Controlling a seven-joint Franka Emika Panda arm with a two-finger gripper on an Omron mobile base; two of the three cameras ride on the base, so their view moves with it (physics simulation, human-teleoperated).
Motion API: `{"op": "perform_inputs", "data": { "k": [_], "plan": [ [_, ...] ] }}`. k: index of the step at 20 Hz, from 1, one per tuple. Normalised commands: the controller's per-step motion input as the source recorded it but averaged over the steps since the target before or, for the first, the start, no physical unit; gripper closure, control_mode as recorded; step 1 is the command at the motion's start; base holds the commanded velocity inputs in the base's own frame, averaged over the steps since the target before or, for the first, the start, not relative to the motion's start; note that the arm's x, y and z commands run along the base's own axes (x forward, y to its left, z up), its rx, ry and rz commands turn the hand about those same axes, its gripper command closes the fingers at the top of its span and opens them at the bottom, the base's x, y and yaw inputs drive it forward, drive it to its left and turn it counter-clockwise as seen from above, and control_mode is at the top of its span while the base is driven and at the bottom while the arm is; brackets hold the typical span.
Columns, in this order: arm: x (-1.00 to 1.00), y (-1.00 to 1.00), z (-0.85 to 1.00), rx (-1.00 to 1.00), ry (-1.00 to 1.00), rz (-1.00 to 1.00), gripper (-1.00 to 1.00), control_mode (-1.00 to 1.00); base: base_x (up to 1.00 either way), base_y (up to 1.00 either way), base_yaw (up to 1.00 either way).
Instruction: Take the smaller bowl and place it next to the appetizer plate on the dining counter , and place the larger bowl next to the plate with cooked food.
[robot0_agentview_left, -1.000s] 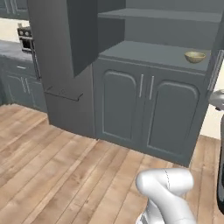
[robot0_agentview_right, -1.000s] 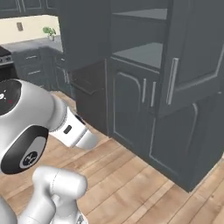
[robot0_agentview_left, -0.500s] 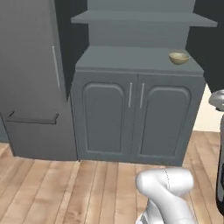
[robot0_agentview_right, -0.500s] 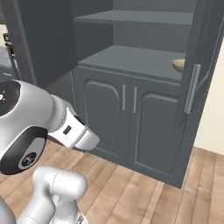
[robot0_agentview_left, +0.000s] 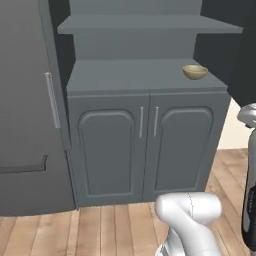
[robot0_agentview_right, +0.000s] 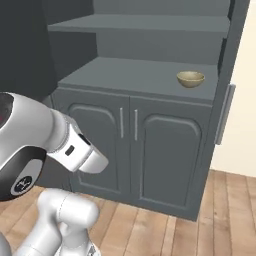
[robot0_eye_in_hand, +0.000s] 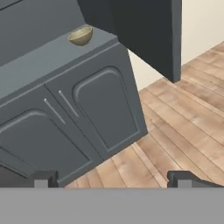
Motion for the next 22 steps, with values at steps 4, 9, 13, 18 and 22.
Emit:
{"op": "perform_inputs", "data": {
  "k": [4, 9, 13, 18, 22],
  "plan": [
    [0.00, 0.00, 0.00, 0.00, 0.00, 0.00, -1.00, 1.00, 0.98, 0.17, -0.35],
    [0.00, 0.00, 0.00, 0.00, 0.00, 0.00, -1.00, 1.00, 1.00, 0.26, -0.36],
    [0.00, 0.00, 0.00, 0.00, 0.00, 0.00, -1.00, 1.00, 1.00, 0.65, -0.36],
    [0.00, 0.00, 0.00, 0.00, 0.00, 0.00, -1.00, 1.00, 0.95, 0.04, -0.19],
    [0.00, 0.00, 0.00, 0.00, 0.00, 0.00, -1.00, 1.00, 0.91, -0.52, 0.00]
  ]
}}
